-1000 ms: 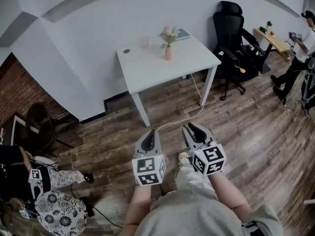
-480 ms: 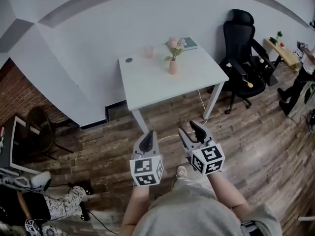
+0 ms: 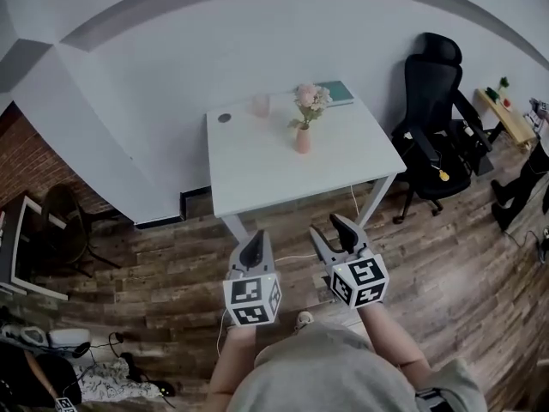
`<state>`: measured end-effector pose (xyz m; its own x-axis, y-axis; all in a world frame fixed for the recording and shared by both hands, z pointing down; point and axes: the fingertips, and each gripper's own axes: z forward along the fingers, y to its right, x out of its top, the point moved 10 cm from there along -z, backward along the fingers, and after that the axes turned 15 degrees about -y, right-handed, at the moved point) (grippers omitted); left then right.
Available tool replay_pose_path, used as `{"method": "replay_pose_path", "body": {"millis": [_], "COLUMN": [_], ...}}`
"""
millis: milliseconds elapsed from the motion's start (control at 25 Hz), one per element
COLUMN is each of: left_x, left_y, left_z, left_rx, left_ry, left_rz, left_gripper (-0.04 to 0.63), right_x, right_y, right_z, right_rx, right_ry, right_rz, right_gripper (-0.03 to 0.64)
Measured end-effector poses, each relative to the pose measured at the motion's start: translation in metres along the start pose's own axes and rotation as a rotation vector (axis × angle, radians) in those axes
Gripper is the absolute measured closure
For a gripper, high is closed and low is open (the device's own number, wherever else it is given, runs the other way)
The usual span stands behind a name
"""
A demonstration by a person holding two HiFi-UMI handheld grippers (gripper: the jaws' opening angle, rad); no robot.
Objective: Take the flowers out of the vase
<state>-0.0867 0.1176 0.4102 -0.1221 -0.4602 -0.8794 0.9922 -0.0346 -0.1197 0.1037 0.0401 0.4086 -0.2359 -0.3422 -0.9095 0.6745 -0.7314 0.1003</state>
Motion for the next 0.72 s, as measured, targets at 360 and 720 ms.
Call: {"method": "replay_pose_path", "body": {"millis": [360,720], "left_x": [0.018,0.027], "left_y": [0.006,-0.01], "left_z": [0.053,0.084], "left_rx": [0.039,0.061], "left_ry": [0.001,-0.027], "left_rz": [-0.028,-0.036], "left_gripper": [0.588,0.588], "right_x": [0.016,0.024], "right_y": [0.05,0.071], "right_z": [0.042,0.077], "right_rx": [0.042,0.043], "right_ry": [-0.015,-0.024], "right_rz": [-0.017,-0.009], "right_gripper": [0.408,0.408]}}
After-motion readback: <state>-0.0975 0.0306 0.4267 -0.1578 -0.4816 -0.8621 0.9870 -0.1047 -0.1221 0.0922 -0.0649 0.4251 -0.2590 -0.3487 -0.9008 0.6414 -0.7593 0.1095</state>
